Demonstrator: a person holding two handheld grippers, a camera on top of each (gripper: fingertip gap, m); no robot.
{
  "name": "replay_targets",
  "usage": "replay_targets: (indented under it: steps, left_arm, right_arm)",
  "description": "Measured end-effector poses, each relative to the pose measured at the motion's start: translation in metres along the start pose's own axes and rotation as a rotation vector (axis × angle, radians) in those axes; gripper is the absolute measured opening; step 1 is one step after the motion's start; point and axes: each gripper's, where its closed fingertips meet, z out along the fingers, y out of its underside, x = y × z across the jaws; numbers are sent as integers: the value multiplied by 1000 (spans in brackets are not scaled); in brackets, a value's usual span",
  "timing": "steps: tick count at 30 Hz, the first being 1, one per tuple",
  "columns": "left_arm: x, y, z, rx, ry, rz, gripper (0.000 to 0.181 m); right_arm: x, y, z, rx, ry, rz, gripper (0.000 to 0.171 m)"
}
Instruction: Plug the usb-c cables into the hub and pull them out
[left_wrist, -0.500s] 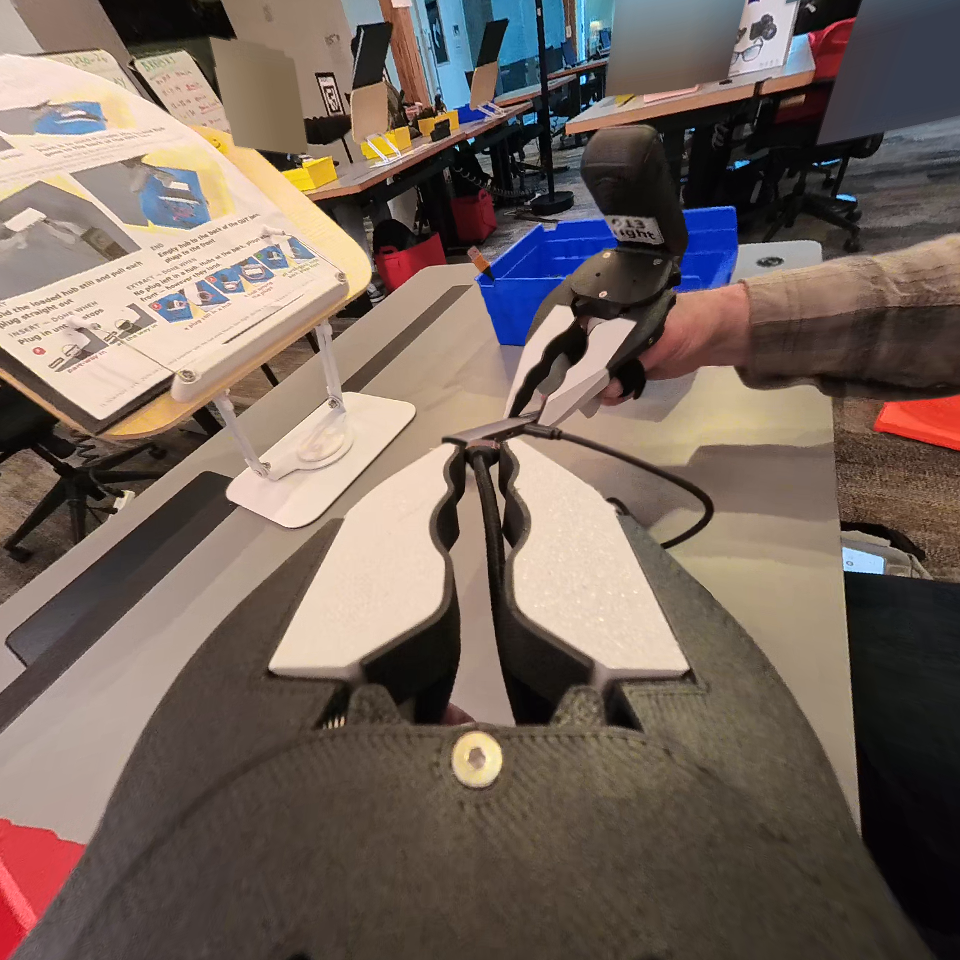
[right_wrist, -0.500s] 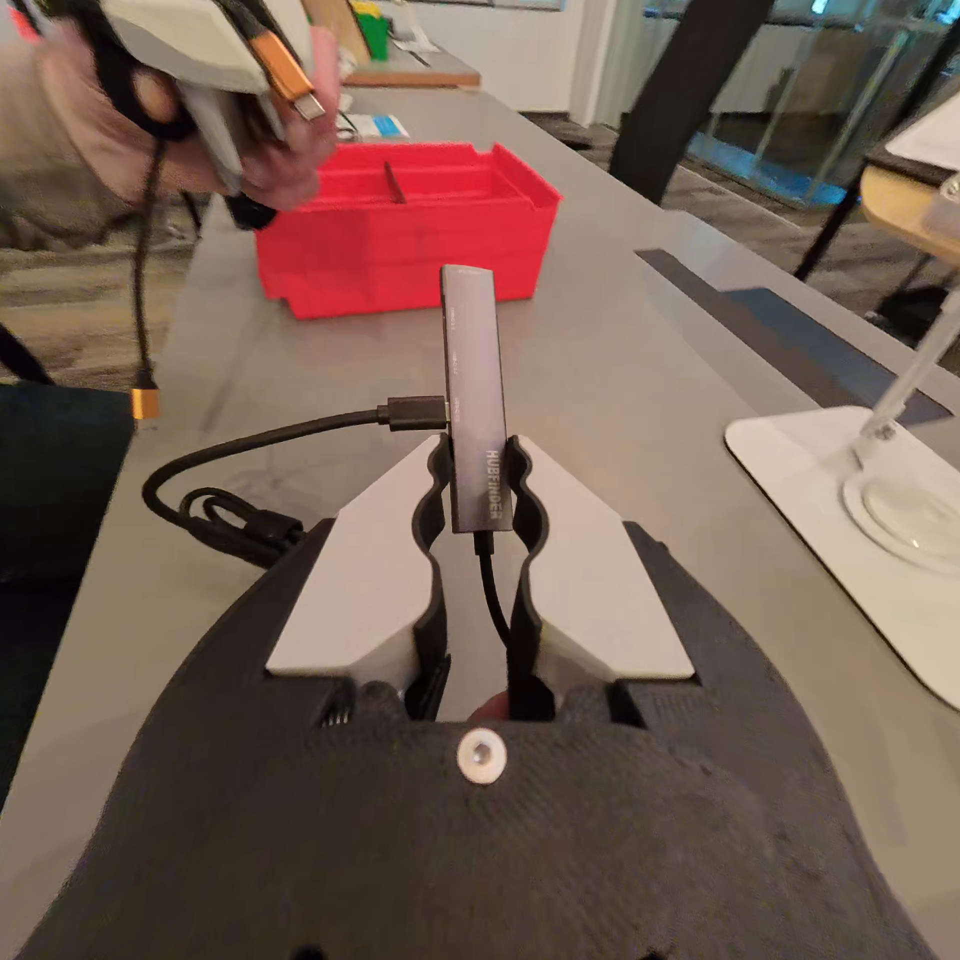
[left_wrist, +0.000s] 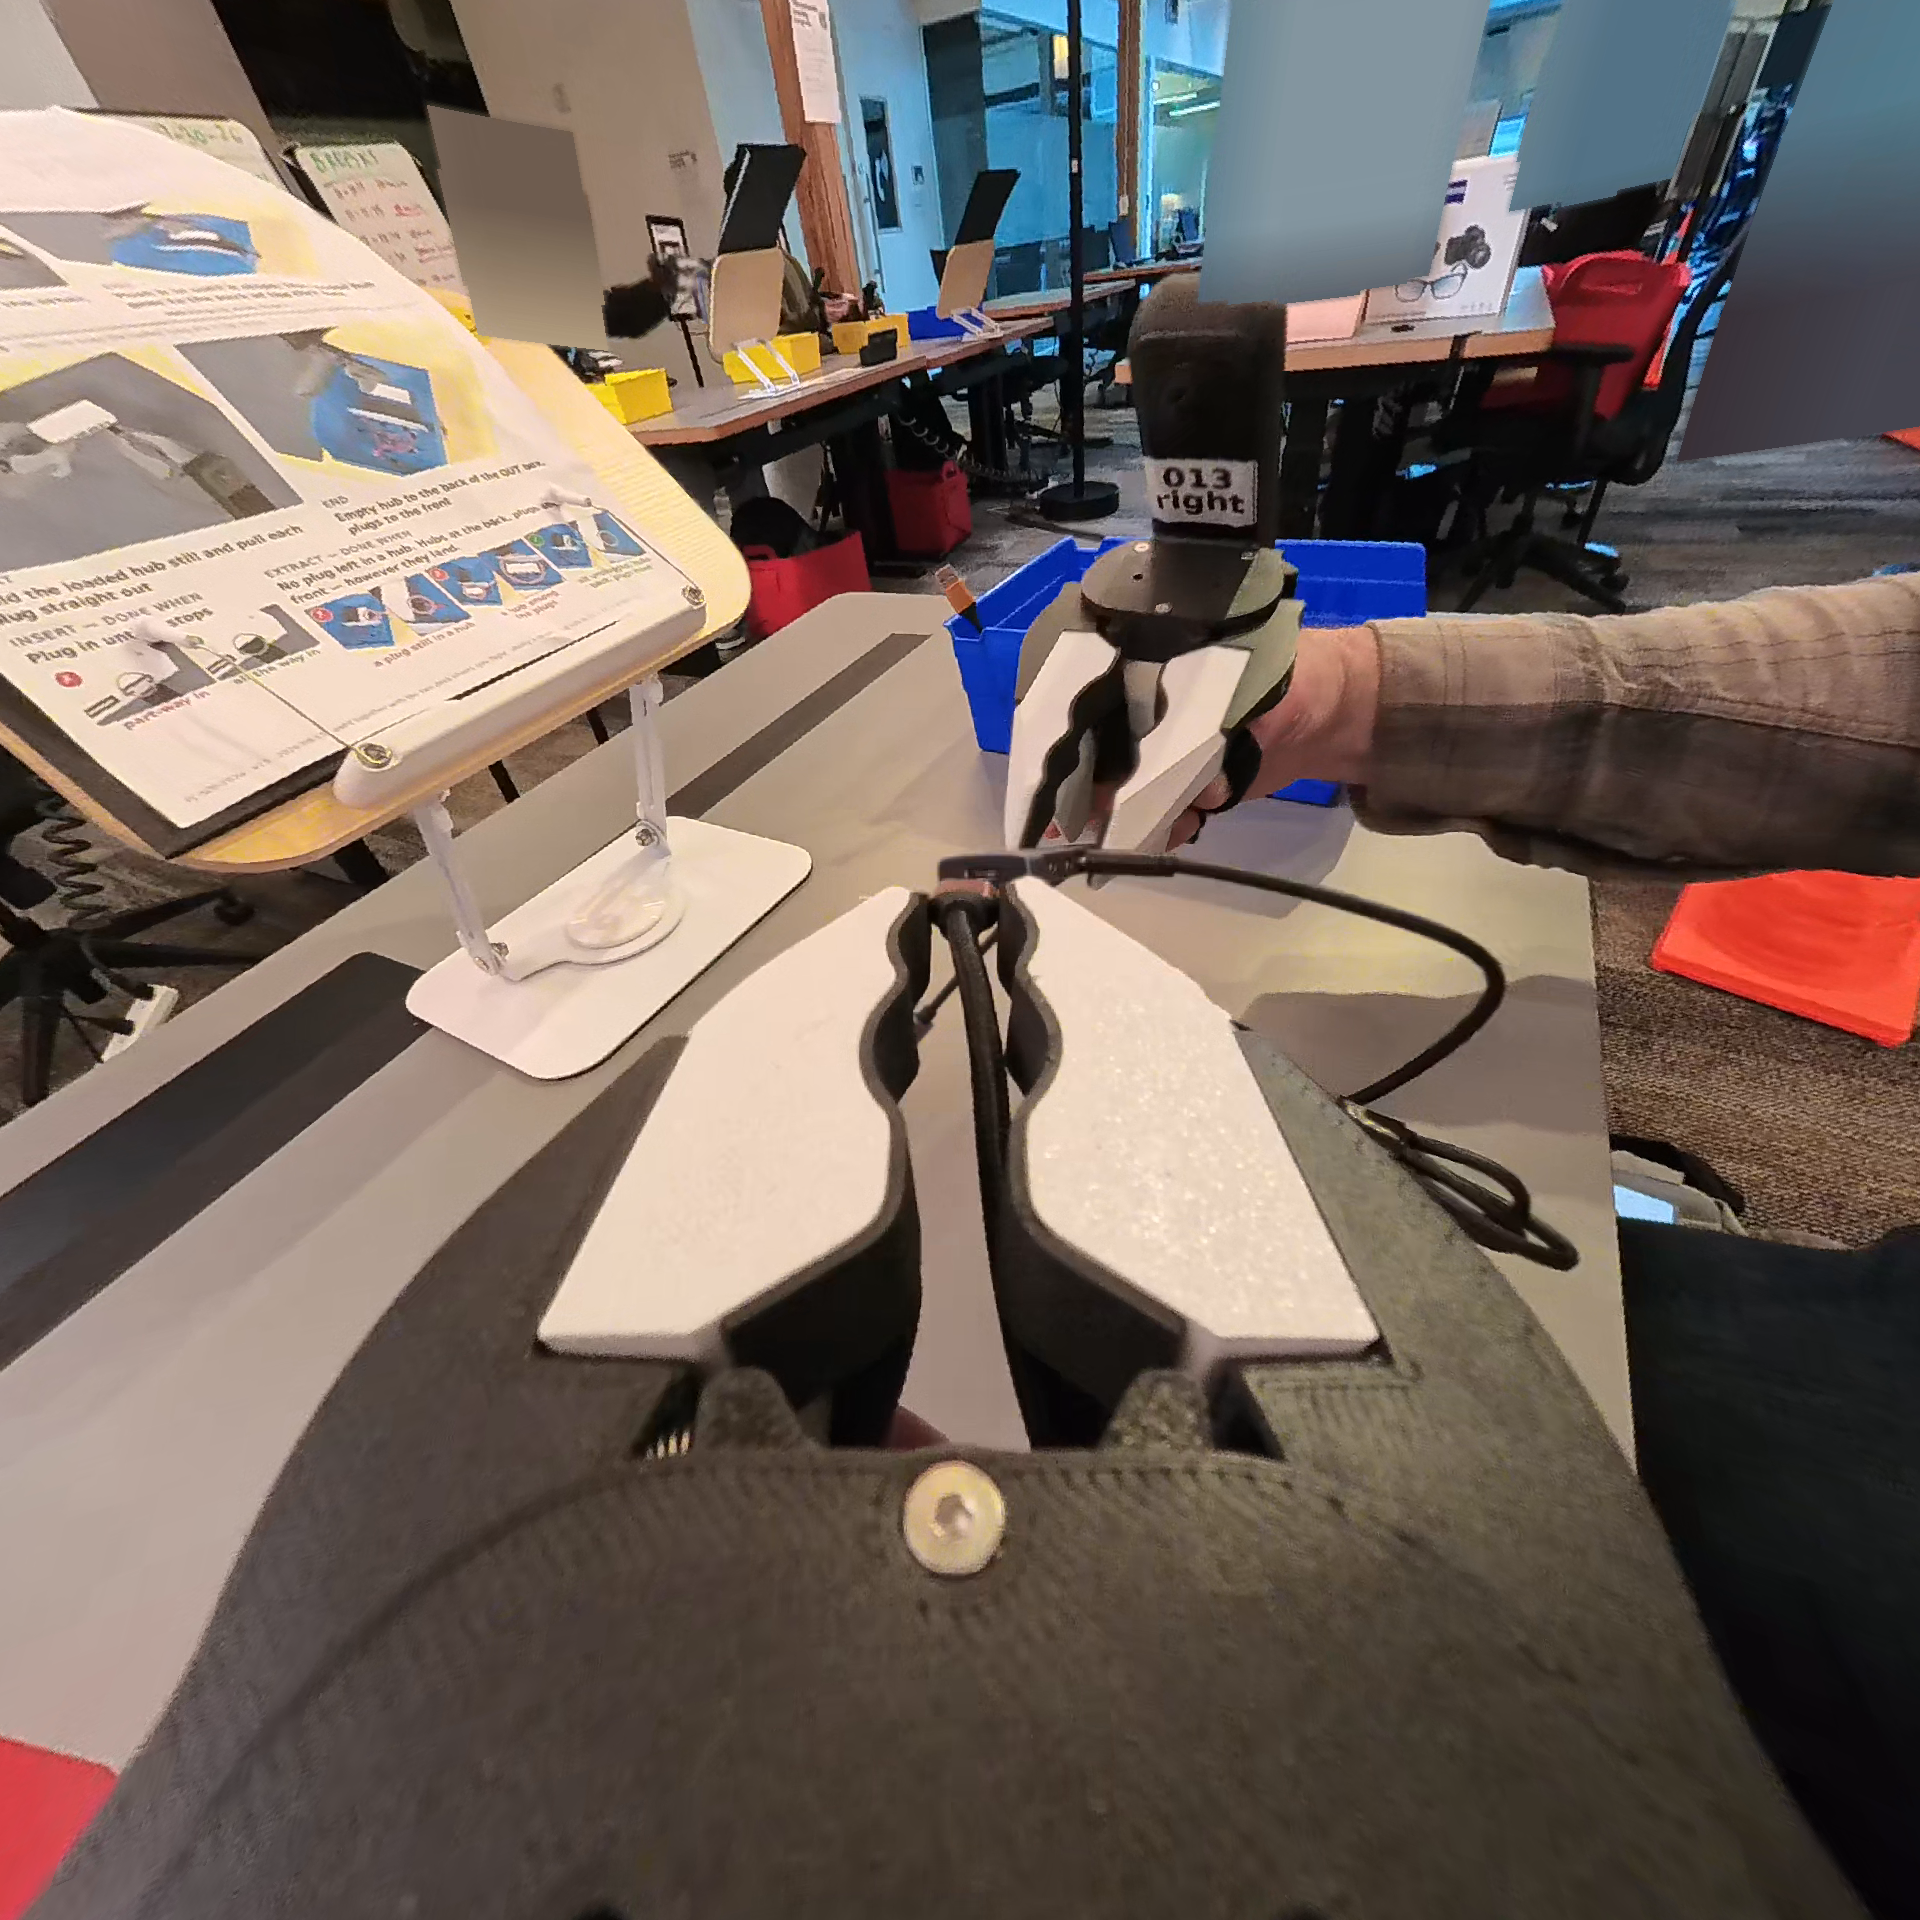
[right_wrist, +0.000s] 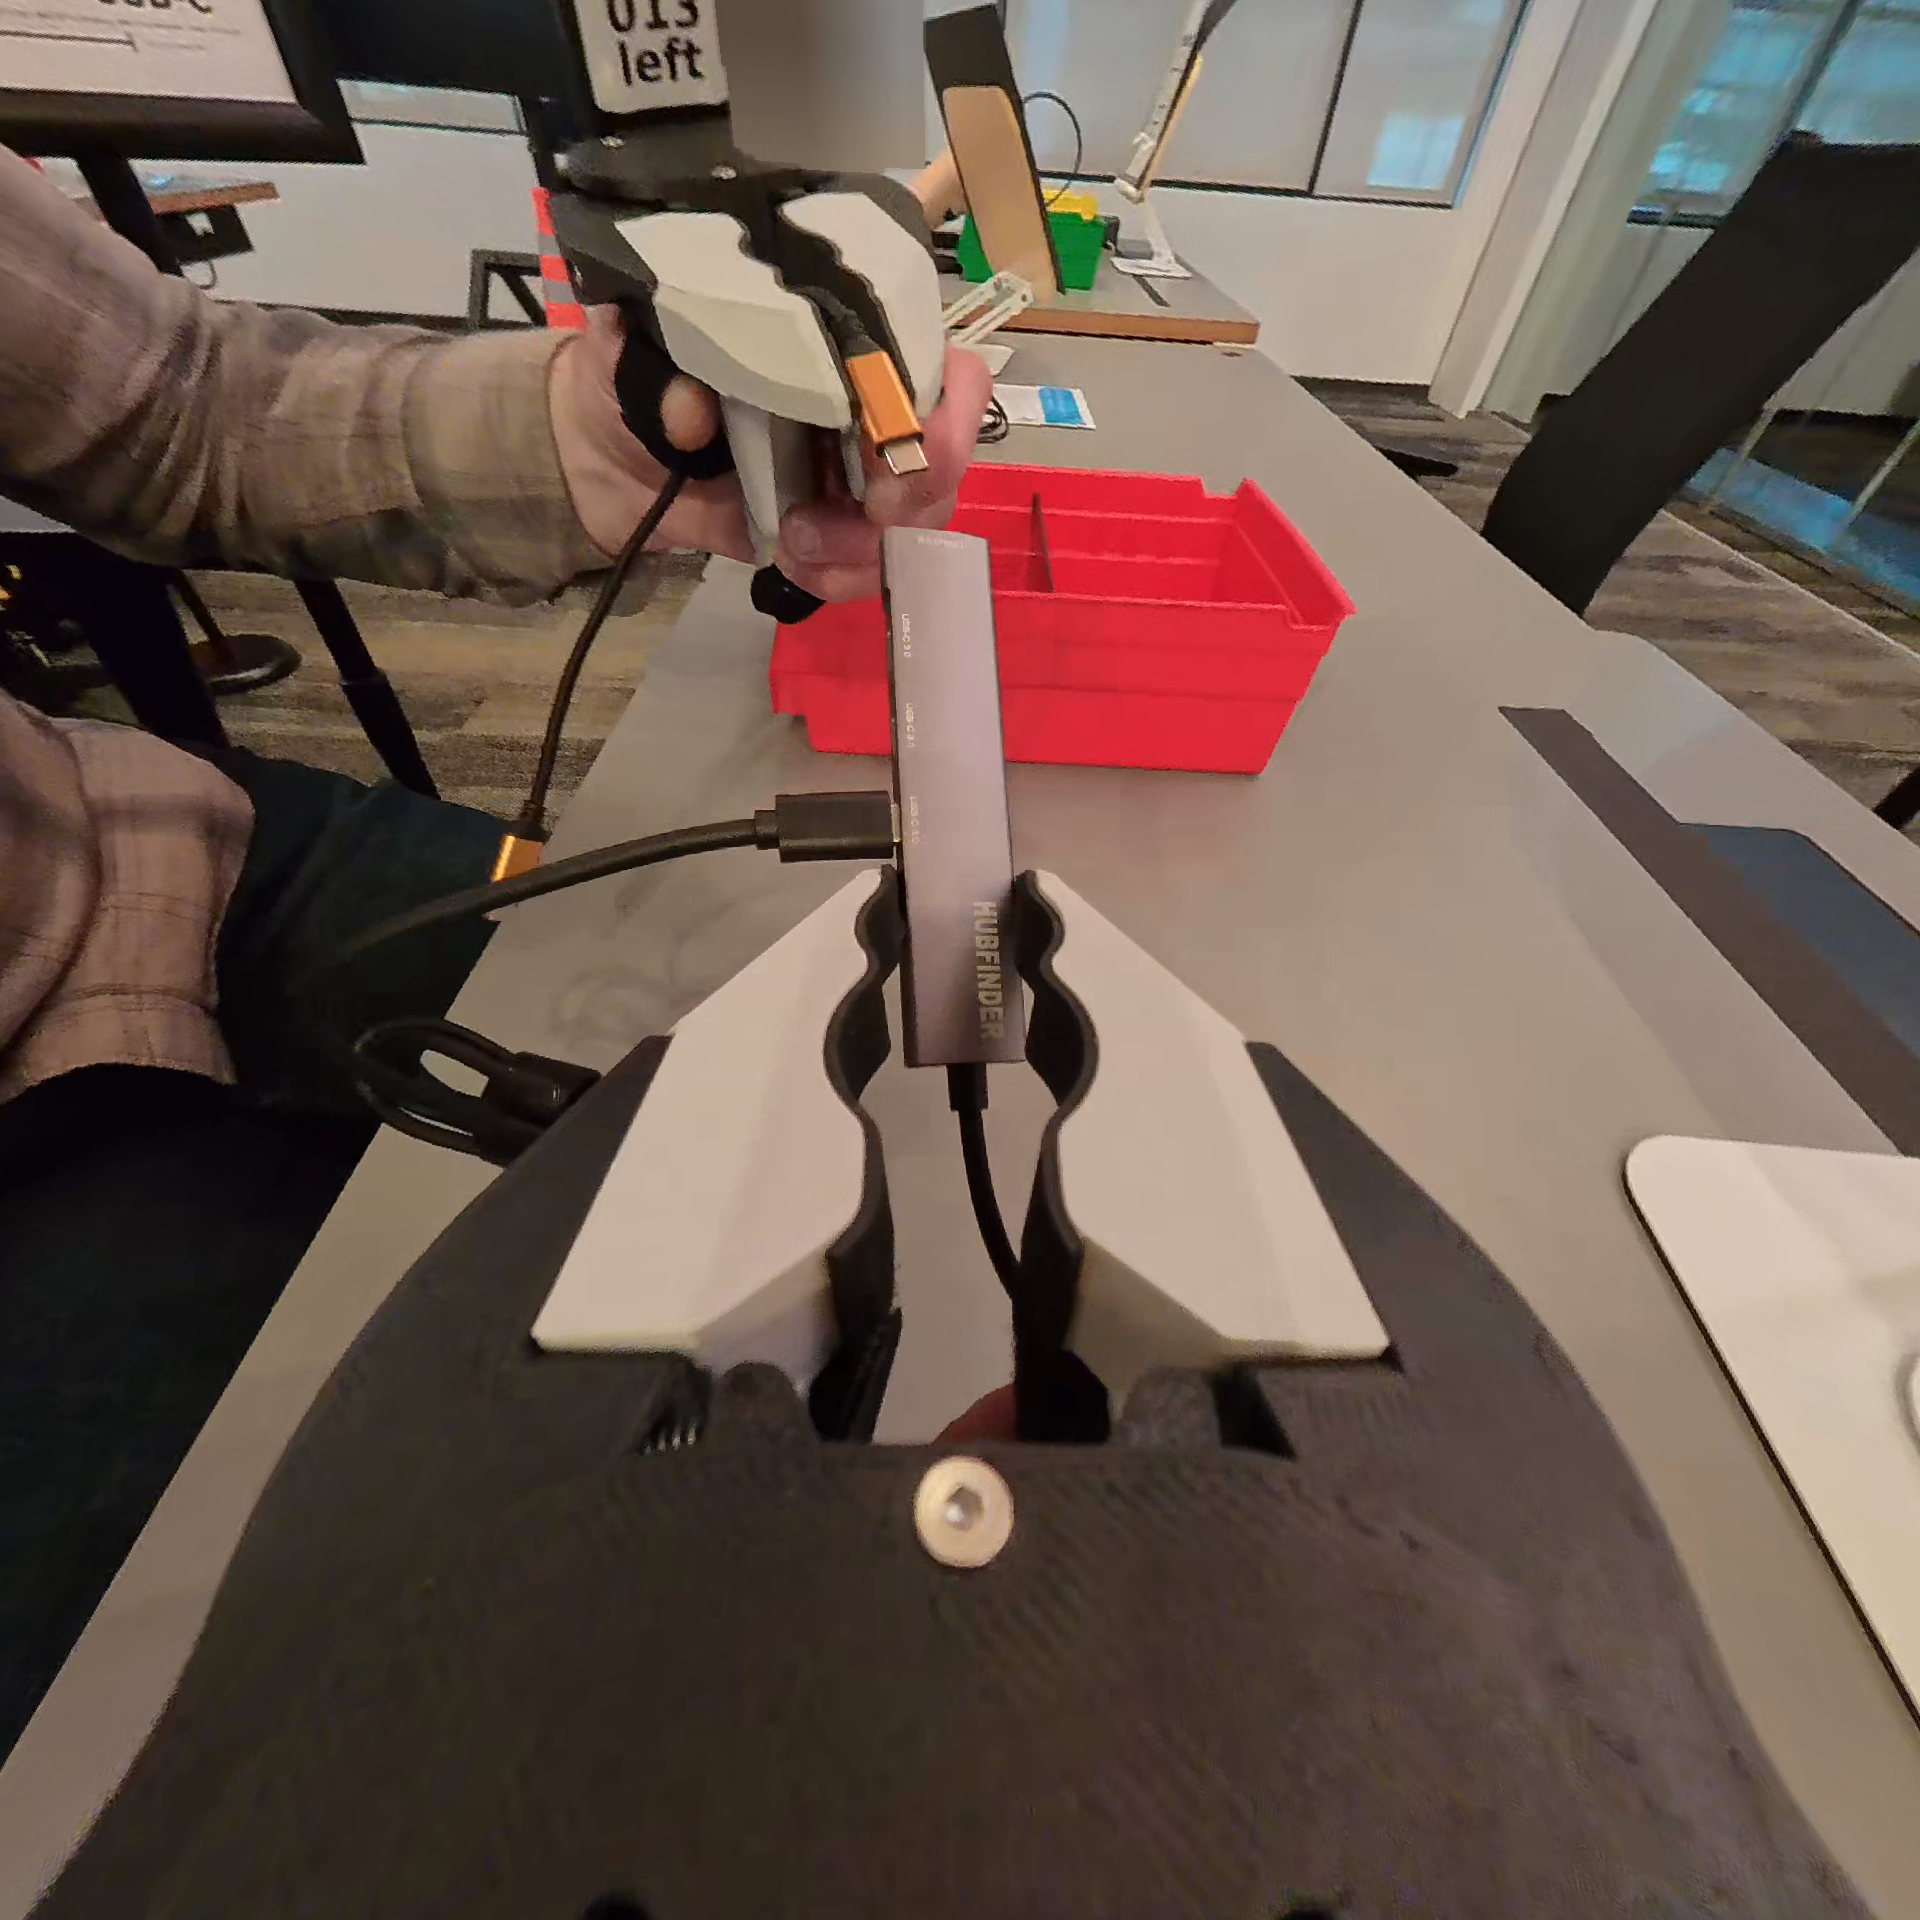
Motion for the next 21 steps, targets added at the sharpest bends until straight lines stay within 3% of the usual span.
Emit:
replay_targets:
  steps: [21]
  left_arm:
    - [8,-1,1,67,76,-86,12]
  right_arm:
    - [-9,-10,10,14,-83,-24,19]
